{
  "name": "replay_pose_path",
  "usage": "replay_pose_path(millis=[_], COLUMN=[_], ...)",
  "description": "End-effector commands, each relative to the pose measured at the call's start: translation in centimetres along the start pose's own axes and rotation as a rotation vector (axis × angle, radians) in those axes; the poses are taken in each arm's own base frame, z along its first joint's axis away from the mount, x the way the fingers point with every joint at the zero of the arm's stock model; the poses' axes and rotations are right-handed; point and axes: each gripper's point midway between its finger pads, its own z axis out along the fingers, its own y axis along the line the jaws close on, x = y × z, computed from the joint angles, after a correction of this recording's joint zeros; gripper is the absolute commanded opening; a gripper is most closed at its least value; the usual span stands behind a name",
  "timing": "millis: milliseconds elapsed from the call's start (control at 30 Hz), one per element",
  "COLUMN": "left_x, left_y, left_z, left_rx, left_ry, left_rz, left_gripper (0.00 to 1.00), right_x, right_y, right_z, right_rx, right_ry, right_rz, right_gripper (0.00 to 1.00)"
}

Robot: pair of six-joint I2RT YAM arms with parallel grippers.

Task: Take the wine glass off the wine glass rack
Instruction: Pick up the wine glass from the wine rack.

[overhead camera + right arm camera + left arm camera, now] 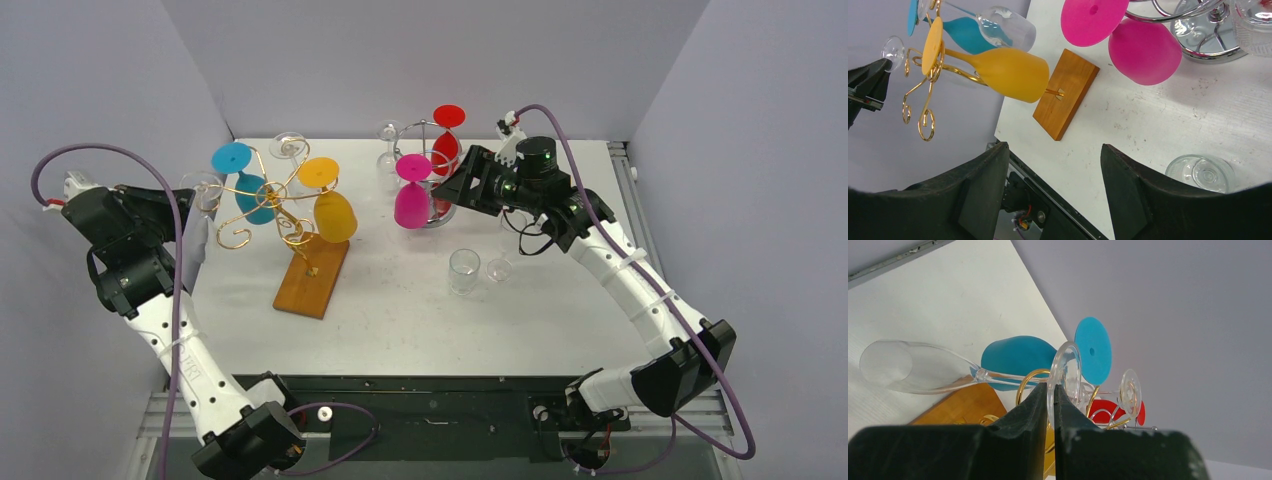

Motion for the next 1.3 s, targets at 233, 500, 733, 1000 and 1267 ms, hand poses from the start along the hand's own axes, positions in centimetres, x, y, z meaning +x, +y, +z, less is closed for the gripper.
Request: replay_pose_path(millis=[233,500,733,1000,1267], left_x=[-0.6,1.4,2.2,2.3,2.3], left_y=[-3.7,-5.1,-5.8,-5.6,-5.8], left_z=[0.8,1.1,-0.3,-2.0,-3.3], left_rx=[0.157,0.175,0.184,0.163,0.162], left_ry=[0.0,0.055,0.065,0.054,0.042], left_rz=[0.025,0.069,0.086,0.1,0.098], left_gripper=[0.0,0.0,0.0,0.0,0.0], right_x=[-1.1,-1.2,-1.2,-1.2,-1.3], right_y=[0.0,-0.1,-0.1,0.0,0.0], right_z=[0.2,0.2,0.2,0.1,0.0], right_rx=[-0.013,-0.01,-0.009,-0.011,-0.011], right_ry=[-0.035,-0.036,-0.037,-0.039,-0.041], right_rz=[-0.021,-0.02,-0.02,-0.022,-0.023], right_gripper=[0.63,0.63,0.63,0.62,0.62])
